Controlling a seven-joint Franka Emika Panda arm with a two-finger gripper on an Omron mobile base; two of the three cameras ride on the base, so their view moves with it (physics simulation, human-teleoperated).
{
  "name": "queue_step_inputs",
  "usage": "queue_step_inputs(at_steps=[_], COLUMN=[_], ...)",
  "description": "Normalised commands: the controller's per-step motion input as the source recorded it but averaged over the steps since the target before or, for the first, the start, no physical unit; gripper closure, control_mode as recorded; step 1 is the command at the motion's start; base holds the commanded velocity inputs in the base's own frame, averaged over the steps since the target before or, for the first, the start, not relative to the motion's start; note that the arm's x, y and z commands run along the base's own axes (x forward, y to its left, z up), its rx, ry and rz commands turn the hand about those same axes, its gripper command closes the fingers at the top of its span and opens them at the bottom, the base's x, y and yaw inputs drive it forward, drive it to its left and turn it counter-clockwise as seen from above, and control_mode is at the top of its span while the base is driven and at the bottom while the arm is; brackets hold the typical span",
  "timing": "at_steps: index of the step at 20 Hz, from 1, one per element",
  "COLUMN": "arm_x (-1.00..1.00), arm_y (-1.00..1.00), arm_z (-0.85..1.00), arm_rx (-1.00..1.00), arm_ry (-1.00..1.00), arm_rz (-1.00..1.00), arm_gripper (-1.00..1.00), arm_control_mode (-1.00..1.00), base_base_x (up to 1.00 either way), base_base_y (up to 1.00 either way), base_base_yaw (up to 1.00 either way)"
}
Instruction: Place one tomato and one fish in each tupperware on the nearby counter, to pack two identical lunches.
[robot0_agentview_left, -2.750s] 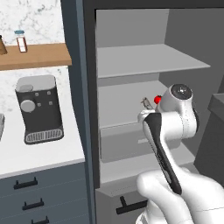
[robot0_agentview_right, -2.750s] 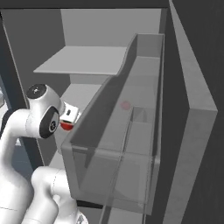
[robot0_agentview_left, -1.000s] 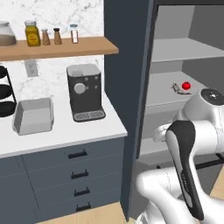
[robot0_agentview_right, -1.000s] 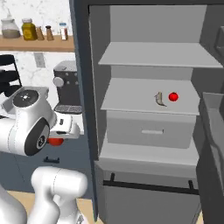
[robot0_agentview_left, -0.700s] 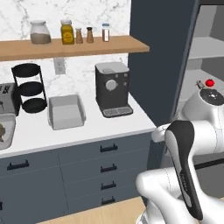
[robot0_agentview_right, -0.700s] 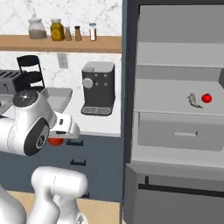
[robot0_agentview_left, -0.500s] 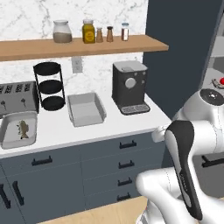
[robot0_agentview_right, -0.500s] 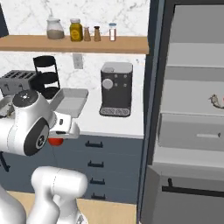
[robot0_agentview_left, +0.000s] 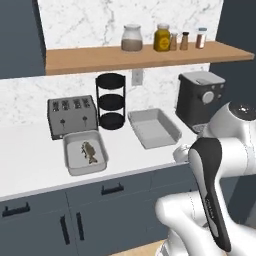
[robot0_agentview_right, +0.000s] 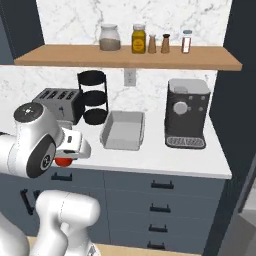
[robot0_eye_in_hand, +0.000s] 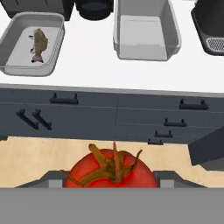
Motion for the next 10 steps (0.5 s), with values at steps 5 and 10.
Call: queue_step_inputs(at_steps=[5,10], arm_x=[0.00,0.00], arm_y=[0.00,0.00], arm_z=[0.00,0.00], arm_rx=[0.00,0.00], arm_ry=[0.00,0.00], arm_rz=[0.00,0.00], arm_gripper=[1.00,1.00], arm_control_mode=[1.00,1.00], base_base_x=[0.56,0.38], base_base_y=[0.97,0.92], base_base_yaw=[0.00,0.00])
